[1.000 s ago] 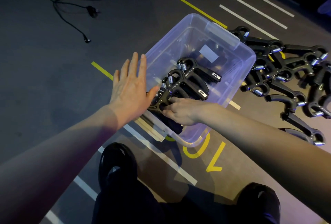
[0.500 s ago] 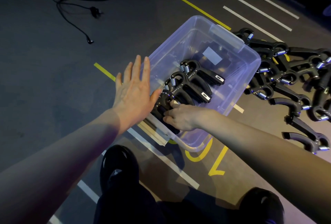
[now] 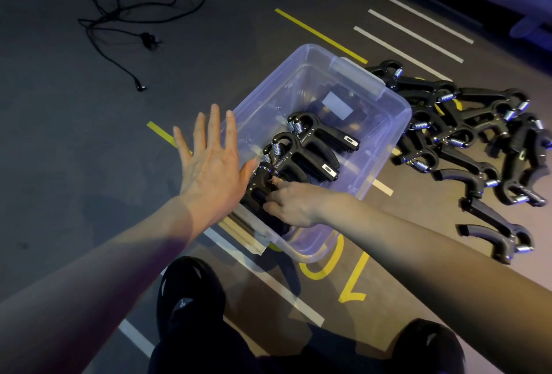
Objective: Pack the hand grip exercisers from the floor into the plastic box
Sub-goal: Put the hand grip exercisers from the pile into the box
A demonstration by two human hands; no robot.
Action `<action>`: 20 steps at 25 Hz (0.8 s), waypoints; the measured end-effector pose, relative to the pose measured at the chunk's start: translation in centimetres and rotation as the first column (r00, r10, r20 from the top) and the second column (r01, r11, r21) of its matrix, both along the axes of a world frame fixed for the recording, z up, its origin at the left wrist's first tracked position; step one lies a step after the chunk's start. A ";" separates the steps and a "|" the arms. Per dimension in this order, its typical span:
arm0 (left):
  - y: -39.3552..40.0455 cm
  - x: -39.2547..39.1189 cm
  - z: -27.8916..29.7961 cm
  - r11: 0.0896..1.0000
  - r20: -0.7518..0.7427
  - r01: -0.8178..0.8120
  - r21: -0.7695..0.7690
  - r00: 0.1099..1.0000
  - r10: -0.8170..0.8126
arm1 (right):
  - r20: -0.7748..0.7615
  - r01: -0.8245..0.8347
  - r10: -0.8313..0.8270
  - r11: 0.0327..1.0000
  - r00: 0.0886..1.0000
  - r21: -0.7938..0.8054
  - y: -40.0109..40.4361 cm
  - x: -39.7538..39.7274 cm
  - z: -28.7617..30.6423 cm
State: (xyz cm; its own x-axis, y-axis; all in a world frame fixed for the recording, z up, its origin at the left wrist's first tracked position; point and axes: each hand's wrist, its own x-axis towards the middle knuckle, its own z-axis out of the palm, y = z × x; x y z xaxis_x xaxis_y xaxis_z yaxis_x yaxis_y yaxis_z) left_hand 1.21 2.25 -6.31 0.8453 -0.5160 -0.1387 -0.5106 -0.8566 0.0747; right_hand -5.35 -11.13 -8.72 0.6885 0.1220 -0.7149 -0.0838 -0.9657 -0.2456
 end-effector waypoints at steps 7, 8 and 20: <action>-5.7 -4.1 2.5 0.945 -0.017 0.165 -0.282 0.984 -0.177 | 0.739 0.268 -0.411 0.911 0.533 0.314 -3.7 -5.4 3.9; -6.7 -5.0 2.8 0.931 -0.019 0.208 -0.301 0.975 -0.224 | 0.760 0.309 -0.458 0.886 0.462 0.346 -5.0 -6.6 3.7; -12.4 -11.0 0.8 0.882 -0.164 0.460 -0.096 0.867 -0.470 | 0.622 0.930 -0.757 0.347 0.200 0.123 -18.1 -23.3 -4.5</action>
State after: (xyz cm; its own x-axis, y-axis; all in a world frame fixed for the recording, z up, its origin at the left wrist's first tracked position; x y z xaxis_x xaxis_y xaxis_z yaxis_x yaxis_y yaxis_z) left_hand -9.81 -10.16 -5.53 0.4692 -0.8540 -0.2248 -0.8230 -0.5151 0.2394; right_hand -28.66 -29.20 -13.18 0.4720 -0.8748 -0.1093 -0.8388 -0.4075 -0.3610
